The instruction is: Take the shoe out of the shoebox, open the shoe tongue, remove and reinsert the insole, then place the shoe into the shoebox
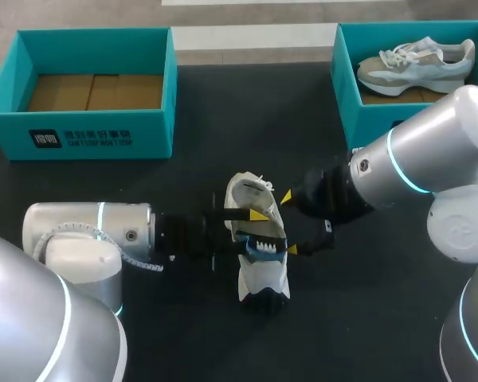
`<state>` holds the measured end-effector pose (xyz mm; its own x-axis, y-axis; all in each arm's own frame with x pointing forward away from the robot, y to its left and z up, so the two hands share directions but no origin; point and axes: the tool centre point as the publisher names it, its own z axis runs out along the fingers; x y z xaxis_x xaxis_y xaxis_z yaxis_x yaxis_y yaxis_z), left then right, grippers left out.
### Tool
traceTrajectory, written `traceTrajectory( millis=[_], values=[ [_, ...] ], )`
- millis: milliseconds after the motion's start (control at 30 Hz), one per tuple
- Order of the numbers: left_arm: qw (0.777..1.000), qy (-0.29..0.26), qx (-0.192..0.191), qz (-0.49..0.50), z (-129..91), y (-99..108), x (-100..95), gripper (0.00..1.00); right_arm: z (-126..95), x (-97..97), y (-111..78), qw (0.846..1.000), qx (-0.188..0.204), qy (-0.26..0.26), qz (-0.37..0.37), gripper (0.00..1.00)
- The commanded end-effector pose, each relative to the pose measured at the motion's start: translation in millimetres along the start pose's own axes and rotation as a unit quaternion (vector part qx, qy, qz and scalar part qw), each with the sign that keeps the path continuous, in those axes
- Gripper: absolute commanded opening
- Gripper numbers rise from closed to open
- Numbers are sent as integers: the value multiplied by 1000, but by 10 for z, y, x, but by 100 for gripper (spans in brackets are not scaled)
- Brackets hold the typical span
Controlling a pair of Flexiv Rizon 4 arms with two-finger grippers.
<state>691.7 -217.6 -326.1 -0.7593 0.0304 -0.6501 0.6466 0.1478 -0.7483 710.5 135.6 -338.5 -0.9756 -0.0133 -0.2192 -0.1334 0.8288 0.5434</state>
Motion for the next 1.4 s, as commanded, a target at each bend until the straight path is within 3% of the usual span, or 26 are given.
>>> traceTrajectory(
  millis=[33, 433, 500, 600, 833, 933, 1400],
  values=[
    [1000, -2, -1, 0, -112, -116, 16, 44, 0, 9, -3, 1000, 0, -1, 0, 100],
    [1000, 4, -2, 9, -200, -345, 113, 42, 0, 9, -3, 1000, 0, -1, 0, 100],
    [1000, 3, -5, 12, -202, -356, 123, 28, 0, 9, -3, 1000, 0, -1, 0, 100],
    [1000, 1, -8, 12, -209, -362, 151, 0, 0, 9, -3, 1000, 0, -1, 0, 100],
    [1000, 8, -13, 13, -129, -250, 276, 0, 0, 9, -3, 1000, 0, -1, 0, 100],
    [1000, 4, -19, 8, -92, -109, 297, 0, 0, 9, -3, 1000, 0, -1, 0, 100],
    [998, 7, -50, 40, -7, 258, 78, 0, 0, 9, -3, 1000, 0, -1, 0, 100]
  ],
)
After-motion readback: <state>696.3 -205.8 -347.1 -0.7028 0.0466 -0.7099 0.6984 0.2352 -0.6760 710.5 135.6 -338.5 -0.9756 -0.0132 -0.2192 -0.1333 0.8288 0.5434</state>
